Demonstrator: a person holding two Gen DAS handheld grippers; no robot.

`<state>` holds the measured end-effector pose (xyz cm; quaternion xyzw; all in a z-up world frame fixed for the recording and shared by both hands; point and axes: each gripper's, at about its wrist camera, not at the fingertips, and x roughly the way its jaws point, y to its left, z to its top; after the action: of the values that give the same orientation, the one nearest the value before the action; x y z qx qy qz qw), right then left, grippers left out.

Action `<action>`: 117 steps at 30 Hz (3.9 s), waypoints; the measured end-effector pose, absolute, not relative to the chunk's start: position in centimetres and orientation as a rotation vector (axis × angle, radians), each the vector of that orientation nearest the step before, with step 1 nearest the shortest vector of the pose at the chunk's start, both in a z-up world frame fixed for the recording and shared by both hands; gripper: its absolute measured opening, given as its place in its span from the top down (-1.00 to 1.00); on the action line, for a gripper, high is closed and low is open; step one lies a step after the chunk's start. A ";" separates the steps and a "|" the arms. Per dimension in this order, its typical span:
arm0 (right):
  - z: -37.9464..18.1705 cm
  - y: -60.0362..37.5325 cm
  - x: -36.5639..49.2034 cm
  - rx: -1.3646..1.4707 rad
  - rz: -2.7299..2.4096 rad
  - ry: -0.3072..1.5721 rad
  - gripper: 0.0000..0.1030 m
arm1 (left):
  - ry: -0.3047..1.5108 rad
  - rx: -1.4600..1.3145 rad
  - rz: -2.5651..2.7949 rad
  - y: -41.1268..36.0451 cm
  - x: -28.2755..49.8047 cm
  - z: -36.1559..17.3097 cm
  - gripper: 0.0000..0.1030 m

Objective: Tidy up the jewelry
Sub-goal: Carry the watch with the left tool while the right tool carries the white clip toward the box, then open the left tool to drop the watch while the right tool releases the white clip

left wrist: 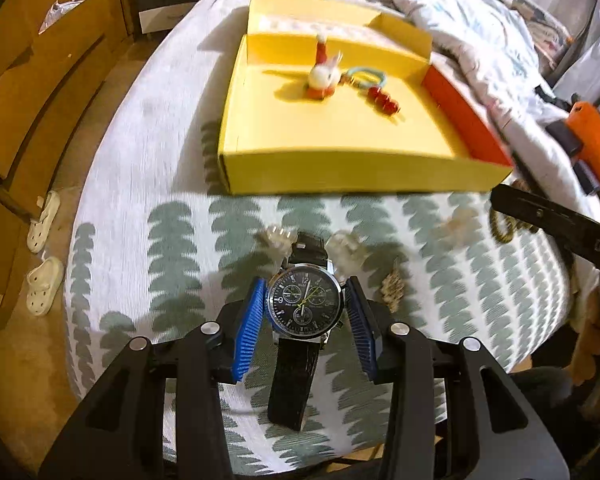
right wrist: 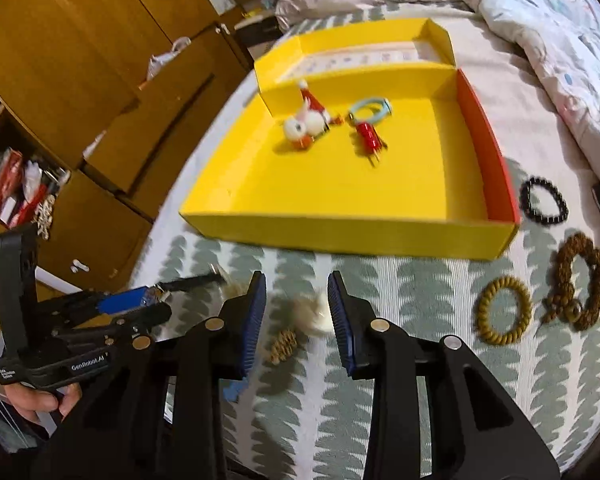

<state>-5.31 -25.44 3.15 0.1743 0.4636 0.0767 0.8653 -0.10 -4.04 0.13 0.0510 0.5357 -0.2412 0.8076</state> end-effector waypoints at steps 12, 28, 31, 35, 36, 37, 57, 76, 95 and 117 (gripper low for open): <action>1.8 -25.5 -4.6 0.244 0.096 1.065 0.30 | 1.110 0.085 -0.537 -7.4 3.4 3.4 0.19; -6.0 -23.3 -3.3 0.134 0.002 1.266 0.22 | 1.123 0.068 -0.529 -7.0 3.2 3.1 0.19; -6.6 -23.1 -3.2 0.131 0.003 1.283 0.22 | 1.122 0.063 -0.529 -6.9 3.2 3.1 0.19; -7.2 -23.0 -3.0 0.130 -0.012 1.287 0.25 | 1.121 0.054 -0.527 -6.6 3.4 3.3 0.19; -7.0 -23.1 -3.0 0.138 -0.010 1.280 0.25 | 1.120 0.053 -0.527 -6.6 3.4 3.3 0.19; -6.9 -23.2 -3.1 0.145 -0.005 1.274 0.25 | 1.120 0.052 -0.525 -6.6 3.4 3.4 0.19; 2.0 -28.3 4.8 0.320 0.092 1.101 0.26 | 1.148 0.057 -0.557 -13.2 11.8 6.3 0.19; -4.8 -29.3 9.6 0.257 0.021 1.245 0.26 | 1.268 0.128 -0.536 -17.7 16.7 -1.2 0.19; -4.8 -28.9 9.4 0.175 -0.024 1.227 0.21 | 1.300 0.183 -0.529 -18.3 17.2 -4.6 0.12; 2.3 -32.9 0.3 0.308 -0.025 1.009 -0.14 | 1.093 0.146 -0.462 -9.5 6.8 2.2 -0.32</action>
<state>0.31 -32.90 2.34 0.1469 0.4814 -0.0118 0.8640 6.79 -9.46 2.24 0.0689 0.5143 -0.2177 0.8266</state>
